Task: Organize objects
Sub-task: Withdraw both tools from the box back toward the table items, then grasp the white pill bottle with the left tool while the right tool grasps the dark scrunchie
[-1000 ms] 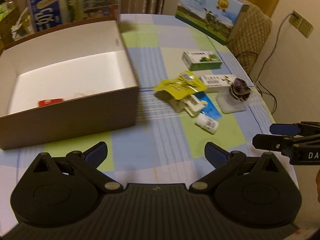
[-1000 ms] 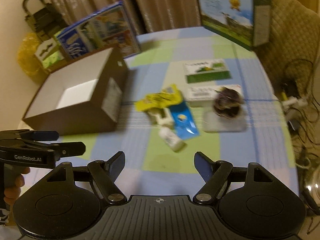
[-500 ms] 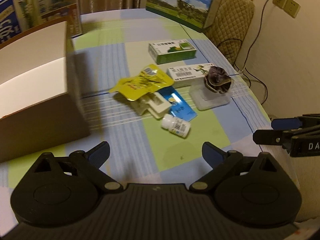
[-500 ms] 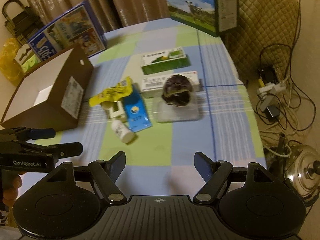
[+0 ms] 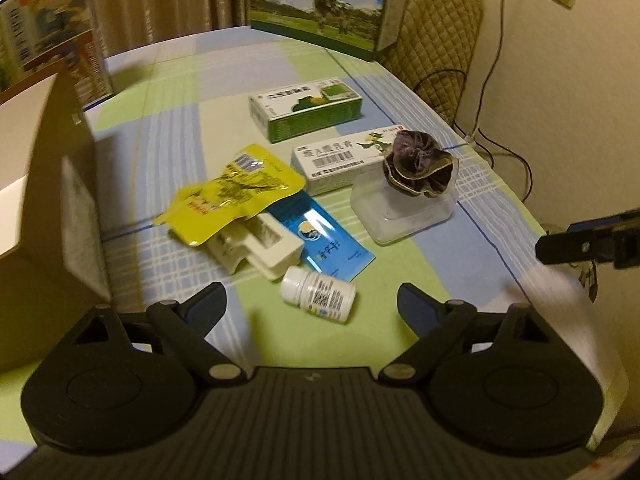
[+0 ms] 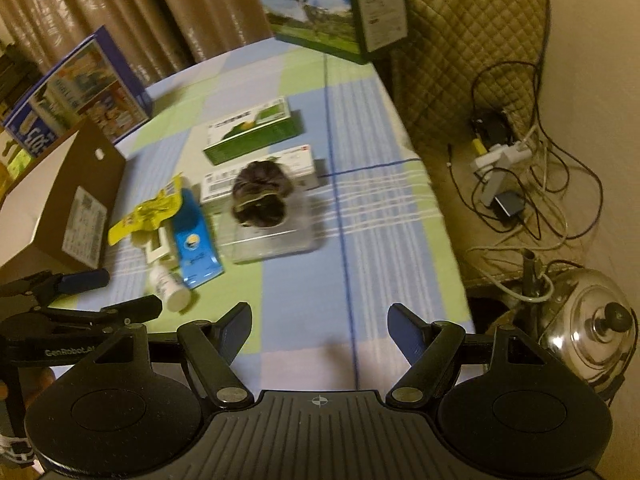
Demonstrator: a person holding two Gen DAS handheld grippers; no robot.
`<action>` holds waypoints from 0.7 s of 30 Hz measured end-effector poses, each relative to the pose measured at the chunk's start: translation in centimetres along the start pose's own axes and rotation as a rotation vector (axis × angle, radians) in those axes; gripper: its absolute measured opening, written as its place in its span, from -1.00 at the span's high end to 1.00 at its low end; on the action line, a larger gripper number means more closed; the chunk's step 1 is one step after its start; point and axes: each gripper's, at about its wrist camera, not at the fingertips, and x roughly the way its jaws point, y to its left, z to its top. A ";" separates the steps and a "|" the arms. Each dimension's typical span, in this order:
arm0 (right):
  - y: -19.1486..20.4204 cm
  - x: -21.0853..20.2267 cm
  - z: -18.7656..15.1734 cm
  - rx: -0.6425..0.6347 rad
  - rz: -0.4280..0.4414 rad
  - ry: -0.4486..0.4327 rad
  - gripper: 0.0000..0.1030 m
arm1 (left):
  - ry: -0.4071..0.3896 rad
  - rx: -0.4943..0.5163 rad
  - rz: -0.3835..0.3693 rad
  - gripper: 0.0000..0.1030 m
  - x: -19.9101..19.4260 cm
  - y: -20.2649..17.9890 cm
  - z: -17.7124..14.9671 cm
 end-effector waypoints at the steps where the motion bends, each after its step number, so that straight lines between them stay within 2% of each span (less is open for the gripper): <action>1: -0.3 0.1 0.1 0.008 -0.001 0.003 -0.42 | 0.000 0.016 -0.001 -0.73 0.4 -0.2 0.0; 7: -1.6 0.5 0.3 0.040 -0.005 0.016 -0.42 | 0.019 0.073 -0.004 -0.54 2.4 -0.8 0.1; 9: -1.8 0.7 0.4 0.044 -0.002 0.019 -0.42 | 0.027 0.082 -0.005 -0.37 2.8 -0.9 0.1; 13: -2.0 0.9 0.5 0.046 0.000 0.023 -0.42 | 0.047 0.092 -0.017 -0.22 3.4 -1.3 -0.2; 14: -2.0 1.0 0.5 0.047 0.000 0.025 -0.42 | 0.052 0.097 -0.017 -0.11 3.5 -1.4 -0.2; 15: -2.1 1.1 0.5 0.048 0.000 0.027 -0.42 | 0.057 0.103 -0.013 0.09 3.6 -1.5 -0.4; 21: -2.2 1.5 0.7 0.039 0.011 0.028 -0.42 | 0.053 0.078 -0.007 0.13 3.2 -1.4 -0.7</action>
